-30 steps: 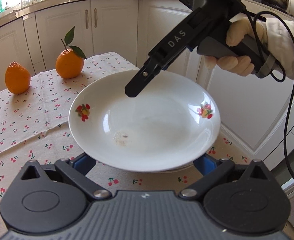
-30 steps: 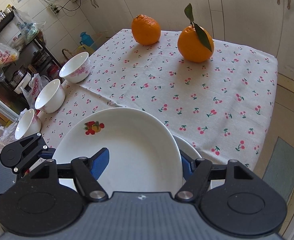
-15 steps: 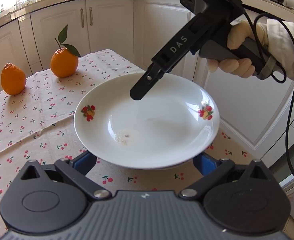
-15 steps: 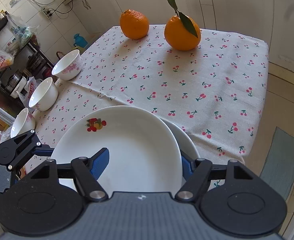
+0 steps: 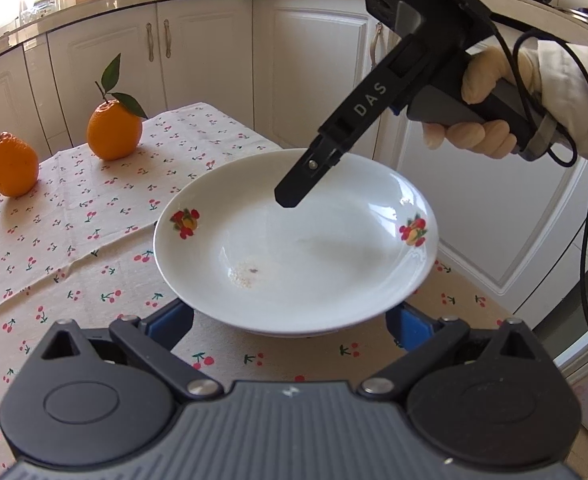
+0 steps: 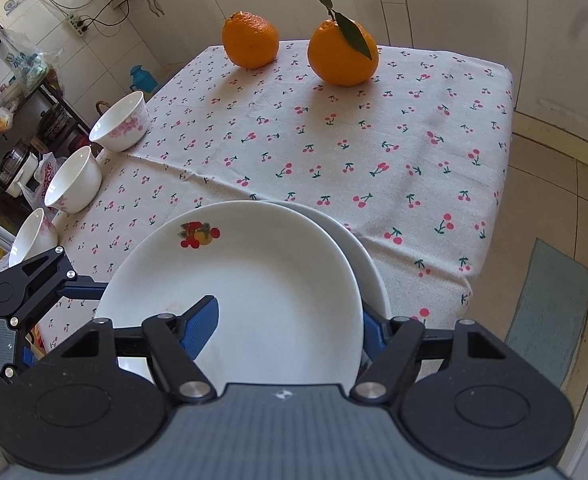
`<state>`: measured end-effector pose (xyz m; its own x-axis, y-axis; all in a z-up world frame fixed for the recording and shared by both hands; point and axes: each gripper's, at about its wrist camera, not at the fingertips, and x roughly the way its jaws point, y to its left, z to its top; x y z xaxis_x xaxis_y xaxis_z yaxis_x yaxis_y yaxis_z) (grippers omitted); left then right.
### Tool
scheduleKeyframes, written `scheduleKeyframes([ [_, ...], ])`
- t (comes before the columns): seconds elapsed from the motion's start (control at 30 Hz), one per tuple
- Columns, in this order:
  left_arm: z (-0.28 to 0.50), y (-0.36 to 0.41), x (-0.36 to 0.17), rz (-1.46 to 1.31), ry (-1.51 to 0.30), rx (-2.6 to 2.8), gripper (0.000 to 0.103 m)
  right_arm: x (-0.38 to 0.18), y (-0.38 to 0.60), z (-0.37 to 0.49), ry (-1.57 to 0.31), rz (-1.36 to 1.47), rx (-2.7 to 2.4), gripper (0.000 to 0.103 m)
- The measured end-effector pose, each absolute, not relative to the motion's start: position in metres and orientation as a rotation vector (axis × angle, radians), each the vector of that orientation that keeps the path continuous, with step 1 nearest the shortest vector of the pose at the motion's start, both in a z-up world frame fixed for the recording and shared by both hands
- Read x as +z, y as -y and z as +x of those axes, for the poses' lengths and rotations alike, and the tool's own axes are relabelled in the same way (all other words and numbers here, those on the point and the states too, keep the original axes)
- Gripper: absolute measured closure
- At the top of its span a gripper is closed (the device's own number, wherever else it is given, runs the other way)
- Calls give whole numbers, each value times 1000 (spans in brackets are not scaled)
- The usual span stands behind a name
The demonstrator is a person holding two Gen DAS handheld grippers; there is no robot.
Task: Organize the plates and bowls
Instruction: 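Lift the flat plate with the right gripper and carry it over the plate stack, then lower the flat plate onto the plate stack and open the right gripper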
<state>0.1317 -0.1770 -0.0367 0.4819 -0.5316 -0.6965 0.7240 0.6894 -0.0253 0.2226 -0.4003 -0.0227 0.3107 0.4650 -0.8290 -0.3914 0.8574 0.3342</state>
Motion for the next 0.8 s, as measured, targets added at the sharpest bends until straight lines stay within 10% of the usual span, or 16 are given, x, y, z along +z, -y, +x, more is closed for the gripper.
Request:
scheduleKeyframes([
  [0.8,133,171,-40,287,-737,-768,2,-5,412,200,-1100,68,492,25],
])
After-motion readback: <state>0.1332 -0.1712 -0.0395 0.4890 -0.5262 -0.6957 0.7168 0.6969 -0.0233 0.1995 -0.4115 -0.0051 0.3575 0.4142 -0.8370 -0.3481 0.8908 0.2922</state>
